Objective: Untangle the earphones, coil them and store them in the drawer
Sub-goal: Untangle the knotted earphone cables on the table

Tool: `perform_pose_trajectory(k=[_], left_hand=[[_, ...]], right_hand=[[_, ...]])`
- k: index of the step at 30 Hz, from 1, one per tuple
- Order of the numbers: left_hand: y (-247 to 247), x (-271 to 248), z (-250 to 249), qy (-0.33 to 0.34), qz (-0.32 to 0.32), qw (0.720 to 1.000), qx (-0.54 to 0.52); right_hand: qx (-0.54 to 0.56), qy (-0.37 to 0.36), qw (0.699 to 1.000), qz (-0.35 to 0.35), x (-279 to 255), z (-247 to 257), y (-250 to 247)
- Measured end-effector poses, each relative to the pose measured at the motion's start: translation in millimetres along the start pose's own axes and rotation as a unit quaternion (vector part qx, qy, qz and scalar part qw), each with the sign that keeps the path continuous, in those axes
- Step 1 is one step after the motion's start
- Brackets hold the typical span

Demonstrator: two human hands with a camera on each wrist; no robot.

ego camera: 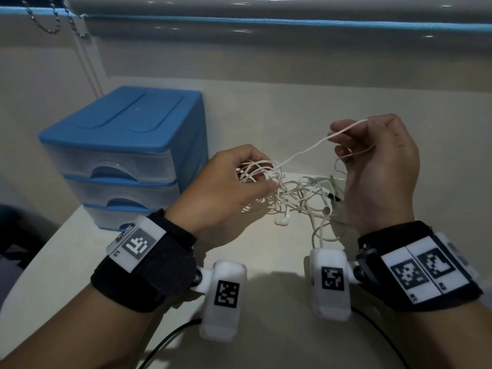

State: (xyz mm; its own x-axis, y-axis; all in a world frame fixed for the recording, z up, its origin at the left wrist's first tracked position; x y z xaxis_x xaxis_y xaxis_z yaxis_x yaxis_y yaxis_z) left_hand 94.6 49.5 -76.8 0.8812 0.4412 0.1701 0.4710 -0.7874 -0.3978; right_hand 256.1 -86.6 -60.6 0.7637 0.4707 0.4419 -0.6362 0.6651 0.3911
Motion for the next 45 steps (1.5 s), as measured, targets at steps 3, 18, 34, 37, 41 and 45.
perform_pose_trajectory(k=[3, 18, 34, 37, 41, 45], left_hand=[[0.1, -0.6, -2.3, 0.007, 0.005, 1.0, -0.017], [2.3, 0.3, -9.0, 0.042, 0.025, 0.988, -0.15], [0.0, 1.5, -1.8, 0.019, 0.024, 0.969, -0.245], [-0.2, 1.1, -3.5, 0.031, 0.021, 0.974, -0.225], [-0.1, 0.8, -4.5, 0.033, 0.016, 0.981, -0.191], [-1.9, -0.4, -7.2, 0.032, 0.005, 0.988, -0.154]], right_hand=[[0.088, 0.036, 0.995, -0.012, 0.5, -2.9, 1.4], [-0.12, 0.111, 0.961, 0.222, -12.4, -14.8, 27.9], [-0.075, 0.189, 0.941, 0.27, -24.7, -21.1, 33.3], [-0.056, 0.191, 0.945, 0.261, -23.7, -20.2, 31.5], [-0.064, 0.182, 0.948, 0.252, -21.6, -20.0, 30.7], [-0.047, 0.195, 0.951, 0.234, -21.2, -20.9, 29.2]])
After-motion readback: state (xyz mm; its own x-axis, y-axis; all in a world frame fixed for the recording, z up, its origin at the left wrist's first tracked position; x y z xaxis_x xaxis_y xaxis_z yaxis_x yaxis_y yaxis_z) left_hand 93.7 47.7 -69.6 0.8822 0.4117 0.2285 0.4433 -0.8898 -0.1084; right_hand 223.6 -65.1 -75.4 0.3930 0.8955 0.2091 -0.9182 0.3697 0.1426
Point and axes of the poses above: each hand's wrist, its own x-axis towards the middle knuckle, its own y-axis out of the palm, z = x × y, the point moved 6 cm from there along x, towards the middle knuckle, and after that the axes turned 9 degrees about z, right-handed, at the moved point
